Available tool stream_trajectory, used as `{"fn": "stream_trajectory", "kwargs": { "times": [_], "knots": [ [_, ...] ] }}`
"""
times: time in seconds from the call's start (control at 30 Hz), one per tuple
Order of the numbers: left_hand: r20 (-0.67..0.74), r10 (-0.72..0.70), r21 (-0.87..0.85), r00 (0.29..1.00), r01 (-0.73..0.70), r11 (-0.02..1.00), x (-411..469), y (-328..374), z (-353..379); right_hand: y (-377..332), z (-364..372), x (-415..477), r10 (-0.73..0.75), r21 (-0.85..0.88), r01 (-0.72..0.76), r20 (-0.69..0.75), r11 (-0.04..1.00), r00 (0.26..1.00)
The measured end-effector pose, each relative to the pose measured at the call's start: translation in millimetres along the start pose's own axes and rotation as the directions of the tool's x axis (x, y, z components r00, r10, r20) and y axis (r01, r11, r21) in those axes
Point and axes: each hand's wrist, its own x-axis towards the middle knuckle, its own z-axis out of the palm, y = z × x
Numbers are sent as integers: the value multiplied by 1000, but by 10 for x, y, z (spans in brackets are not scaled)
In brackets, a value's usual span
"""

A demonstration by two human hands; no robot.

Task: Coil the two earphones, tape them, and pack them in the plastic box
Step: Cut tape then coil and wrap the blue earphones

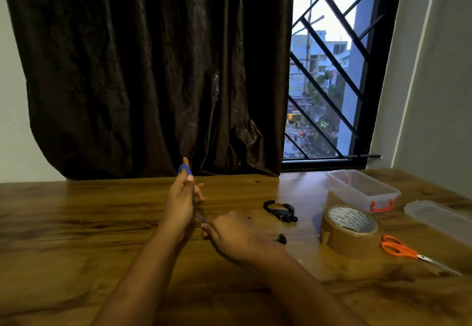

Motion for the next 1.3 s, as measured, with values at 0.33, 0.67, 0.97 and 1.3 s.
{"fn": "stream_trajectory", "kwargs": {
  "times": [0.33, 0.67, 0.97, 1.3],
  "knots": [
    [512, -325, 94, 795, 324, 941, -162, -31, 108, 414, -431, -137, -53, -178, -20, -392, 984, 919],
    [720, -312, -338, 620, 706, 622, -285, 302, 42, 683, -230, -10, 315, 275, -210, -425, 938, 849],
    [354, -241, -662, 904, 423, 619, -174, 229, 134, 382, -7, 37, 273, 306, -209, -182, 929, 945],
    [-32, -233, -311, 972, 211, 927, -67, 37, 15, -62, -1, 5, 30, -191, -42, -64, 981, 998]
  ]
}}
